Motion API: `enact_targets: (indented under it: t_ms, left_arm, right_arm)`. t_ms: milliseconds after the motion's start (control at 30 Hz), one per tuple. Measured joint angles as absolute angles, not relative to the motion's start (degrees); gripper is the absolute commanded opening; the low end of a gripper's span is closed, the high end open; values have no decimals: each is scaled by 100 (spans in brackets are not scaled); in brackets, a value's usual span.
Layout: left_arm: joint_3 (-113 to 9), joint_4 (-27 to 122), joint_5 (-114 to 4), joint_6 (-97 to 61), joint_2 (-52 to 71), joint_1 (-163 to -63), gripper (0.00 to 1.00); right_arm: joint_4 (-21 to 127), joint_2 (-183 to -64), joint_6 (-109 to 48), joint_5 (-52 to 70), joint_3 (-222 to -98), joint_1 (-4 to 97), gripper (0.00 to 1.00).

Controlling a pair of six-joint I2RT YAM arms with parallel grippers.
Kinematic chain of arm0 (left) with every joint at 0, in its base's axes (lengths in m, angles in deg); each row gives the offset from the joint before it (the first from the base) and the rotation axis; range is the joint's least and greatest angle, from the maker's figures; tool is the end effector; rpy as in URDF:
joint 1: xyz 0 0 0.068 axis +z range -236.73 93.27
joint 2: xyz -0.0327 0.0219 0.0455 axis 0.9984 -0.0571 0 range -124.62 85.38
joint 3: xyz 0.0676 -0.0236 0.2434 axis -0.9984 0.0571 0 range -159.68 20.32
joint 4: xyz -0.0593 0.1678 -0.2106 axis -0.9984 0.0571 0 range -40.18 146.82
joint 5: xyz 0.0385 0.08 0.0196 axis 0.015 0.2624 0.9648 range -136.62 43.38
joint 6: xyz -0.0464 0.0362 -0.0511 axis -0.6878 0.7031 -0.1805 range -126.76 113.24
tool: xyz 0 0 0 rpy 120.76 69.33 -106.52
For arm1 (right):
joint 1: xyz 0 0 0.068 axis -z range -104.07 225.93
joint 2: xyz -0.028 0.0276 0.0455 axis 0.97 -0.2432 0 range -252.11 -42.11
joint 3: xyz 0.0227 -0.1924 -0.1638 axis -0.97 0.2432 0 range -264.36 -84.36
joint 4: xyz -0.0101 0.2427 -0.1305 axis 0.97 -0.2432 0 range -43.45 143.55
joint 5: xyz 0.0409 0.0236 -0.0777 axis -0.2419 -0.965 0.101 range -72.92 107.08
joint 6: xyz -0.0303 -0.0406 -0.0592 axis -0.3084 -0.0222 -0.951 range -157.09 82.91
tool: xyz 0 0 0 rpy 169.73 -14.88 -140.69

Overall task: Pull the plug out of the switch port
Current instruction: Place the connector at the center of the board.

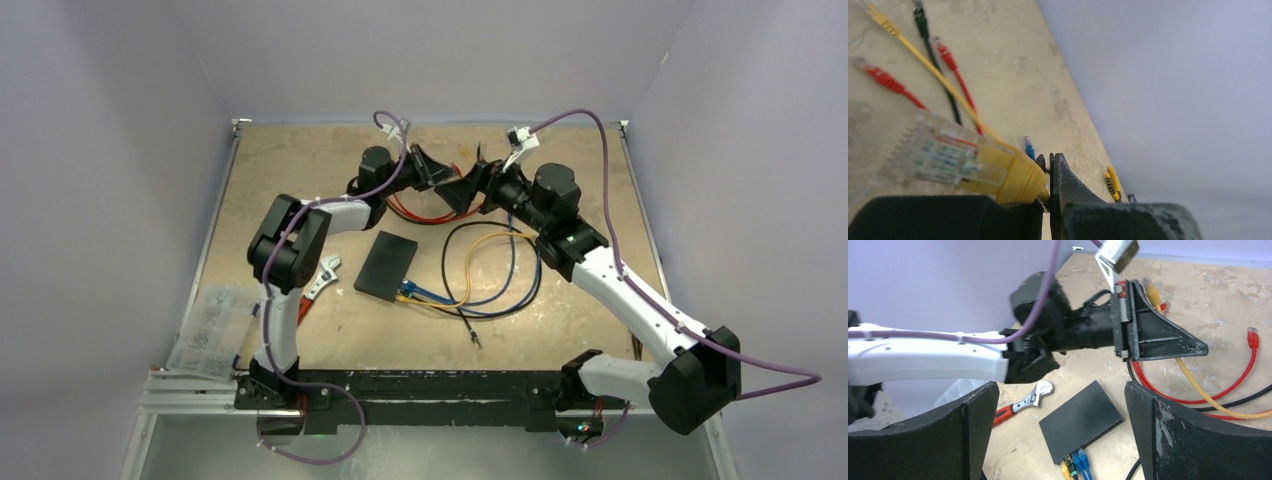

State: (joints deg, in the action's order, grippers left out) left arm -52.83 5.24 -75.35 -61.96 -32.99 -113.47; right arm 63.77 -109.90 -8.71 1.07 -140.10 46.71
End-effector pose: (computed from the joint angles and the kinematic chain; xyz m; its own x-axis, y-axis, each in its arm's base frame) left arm 0.4270 -0.2510 0.1845 -0.6821 -0.4626 -0.5663 0.4621 0.3276 -0.8241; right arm 0.2812 0.1782 0.3395 -0.3618 0.3211 -0.8752 -0.6113 0.6271 0.4828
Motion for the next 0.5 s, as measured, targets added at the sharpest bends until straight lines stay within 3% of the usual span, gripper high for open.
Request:
enact_targets:
  t_ms: [133,367,500]
  left_arm:
    - [-5521,765,-7786,-6406,-3950,-11144,0]
    - [-5606,2006,-7635,-5840,-3931,-11131,1]
    - [-6059,3103,-7384,-5252,-3929,-11133,11]
  right_arm:
    - [6364,-11010,-908,105,-14004,4671,99]
    - [6311,-11145,-971,99,-14004,4671,99]
    - [6279,-11207,-976,77,-14004,4671,99]
